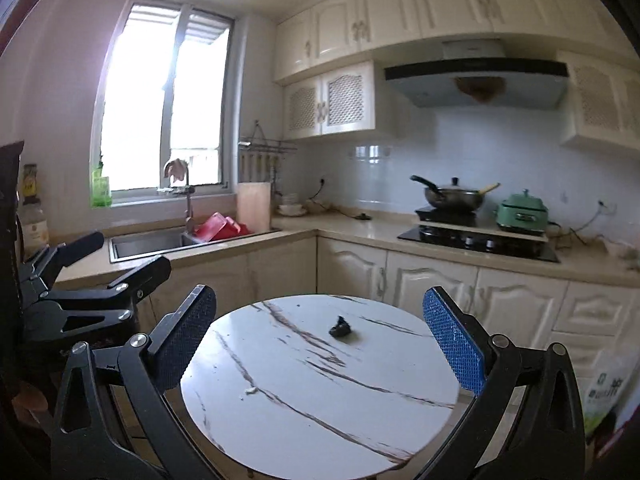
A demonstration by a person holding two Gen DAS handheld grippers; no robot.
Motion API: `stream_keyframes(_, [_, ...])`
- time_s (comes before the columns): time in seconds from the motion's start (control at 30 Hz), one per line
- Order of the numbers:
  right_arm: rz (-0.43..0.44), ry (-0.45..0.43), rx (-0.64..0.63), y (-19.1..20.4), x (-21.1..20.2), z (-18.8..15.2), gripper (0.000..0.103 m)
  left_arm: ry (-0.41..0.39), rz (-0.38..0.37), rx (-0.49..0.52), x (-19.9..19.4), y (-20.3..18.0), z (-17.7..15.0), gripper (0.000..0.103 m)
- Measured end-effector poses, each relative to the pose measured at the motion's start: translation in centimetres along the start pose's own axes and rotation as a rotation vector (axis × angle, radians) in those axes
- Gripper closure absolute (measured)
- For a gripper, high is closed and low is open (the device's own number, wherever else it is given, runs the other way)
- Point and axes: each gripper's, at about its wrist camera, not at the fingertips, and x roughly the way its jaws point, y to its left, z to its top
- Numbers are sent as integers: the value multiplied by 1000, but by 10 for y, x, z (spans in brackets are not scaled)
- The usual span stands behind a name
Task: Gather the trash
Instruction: 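Move the open left tool over the black bag on the table, then close the left tool on the black plastic bag and lift it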
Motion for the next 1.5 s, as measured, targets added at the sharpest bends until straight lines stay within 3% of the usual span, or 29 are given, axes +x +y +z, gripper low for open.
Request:
stream_keyframes(0.23, [28,28,7,-4,17,-12,0,19,8,15,42,-24,5,1])
stream_keyframes(0.37, [23,45,15,-17,28,-19,0,66,-40,51,84,-33,20,1])
stream_keyframes(0.53, [-17,101,45,-52,57,-33,0,244,-165,57,167,-40,39,1])
stream_keyframes(0.7, [-53,179,113,-99,98,-60,0,402,-164,120,260,-64,43,1])
stream_keyframes(0.8, [-66,225,167,-128,119,-81,0,483,-242,130,329,-91,50,1])
stream_keyframes(0.9, [-79,276,224,-159,135,-107,0,568,-255,182,398,-112,47,1])
stream_keyframes(1.0, [-94,322,272,-187,145,-134,0,626,-182,292,459,-136,33,1])
stream_keyframes(1.13, [-118,370,322,-218,156,-167,0,725,-210,315,511,-155,8,4])
stream_keyframes(1.2, [-126,385,342,-229,158,-180,0,732,-215,324,530,-162,-4,10])
stream_keyframes(1.33, [-143,397,375,-249,158,-199,0,728,-198,331,562,-163,-15,13])
stream_keyframes(1.47, [-173,406,417,-270,148,-216,0,771,-247,279,584,-163,-31,40])
stream_keyframes(1.5, [-193,408,434,-278,141,-223,0,849,-271,262,584,-162,-38,54])
